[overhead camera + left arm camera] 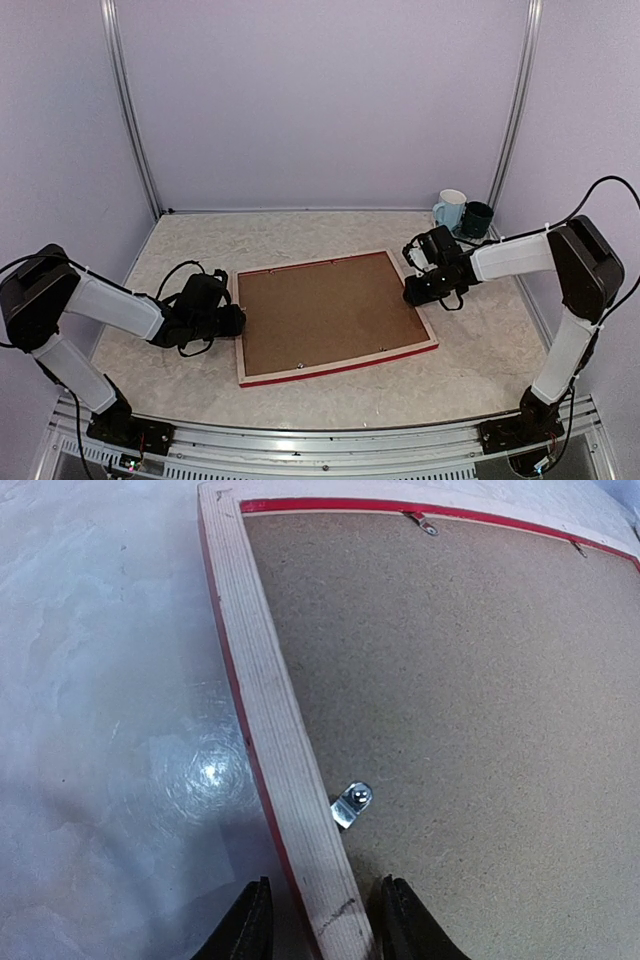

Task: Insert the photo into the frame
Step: Press the fastener onto the backboard.

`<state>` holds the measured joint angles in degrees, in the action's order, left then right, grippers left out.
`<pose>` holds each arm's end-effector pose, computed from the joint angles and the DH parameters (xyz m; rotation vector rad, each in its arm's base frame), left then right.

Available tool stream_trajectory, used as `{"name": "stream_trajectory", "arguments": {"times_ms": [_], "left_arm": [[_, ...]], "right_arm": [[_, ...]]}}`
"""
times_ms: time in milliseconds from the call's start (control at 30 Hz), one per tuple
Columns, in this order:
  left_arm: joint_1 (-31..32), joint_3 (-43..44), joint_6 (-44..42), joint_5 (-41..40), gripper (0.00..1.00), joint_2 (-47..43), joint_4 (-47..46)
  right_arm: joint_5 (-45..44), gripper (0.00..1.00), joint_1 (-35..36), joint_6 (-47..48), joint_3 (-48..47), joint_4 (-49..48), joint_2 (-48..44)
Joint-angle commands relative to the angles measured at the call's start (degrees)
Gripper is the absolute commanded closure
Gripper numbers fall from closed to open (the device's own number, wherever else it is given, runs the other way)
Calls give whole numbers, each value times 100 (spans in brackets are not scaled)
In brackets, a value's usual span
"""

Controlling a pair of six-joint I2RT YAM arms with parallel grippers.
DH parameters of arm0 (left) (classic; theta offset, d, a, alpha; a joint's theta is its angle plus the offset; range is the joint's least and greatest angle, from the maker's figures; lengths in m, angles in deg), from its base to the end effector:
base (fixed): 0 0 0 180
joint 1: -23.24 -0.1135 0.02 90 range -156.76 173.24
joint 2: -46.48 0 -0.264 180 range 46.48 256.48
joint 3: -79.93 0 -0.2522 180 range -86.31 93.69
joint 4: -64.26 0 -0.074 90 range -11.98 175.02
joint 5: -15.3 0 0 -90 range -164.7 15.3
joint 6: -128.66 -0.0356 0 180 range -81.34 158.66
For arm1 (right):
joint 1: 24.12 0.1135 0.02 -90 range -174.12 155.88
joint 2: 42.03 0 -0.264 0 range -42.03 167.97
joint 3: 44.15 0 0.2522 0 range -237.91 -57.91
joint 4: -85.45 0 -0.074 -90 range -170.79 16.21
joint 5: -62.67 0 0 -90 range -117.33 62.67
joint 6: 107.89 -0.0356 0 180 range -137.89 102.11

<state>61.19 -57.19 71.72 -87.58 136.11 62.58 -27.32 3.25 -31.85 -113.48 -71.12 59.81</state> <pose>0.2161 -0.1585 0.1168 -0.0094 2.3593 -0.3494 0.3092 0.1601 0.1455 -0.3003 2.5539 0.2782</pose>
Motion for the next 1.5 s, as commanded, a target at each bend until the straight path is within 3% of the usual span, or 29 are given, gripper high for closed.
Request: {"name": "stream_trajectory", "arguments": {"times_ms": [0,367,500,733,967,1067,1267,1467], "left_arm": [[-34,-6,-104,23,62,12,312],[-67,167,-210,-46,63,64,393],[-69,329,-257,38,58,52,451],[-84,759,-441,-198,29,-585,901],[-66,948,-692,-50,10,-1281,1210],[54,942,-920,212,1,-1500,1193],[865,1122,-1704,424,1,-1544,1160],[1921,1559,-2575,579,1,-996,1090]], "right_arm": [[-151,76,49,-21,20,92,141],[-132,82,49,-2,127,65,41],[113,64,50,-10,170,-67,-55],[275,28,49,-52,429,-347,-697],[184,3,49,-132,1043,-855,-1748],[151,1,49,-142,1333,-1113,-2157],[122,1,40,-236,1687,-1488,-2460],[60,1,40,-330,1838,-1610,-2606]]}}
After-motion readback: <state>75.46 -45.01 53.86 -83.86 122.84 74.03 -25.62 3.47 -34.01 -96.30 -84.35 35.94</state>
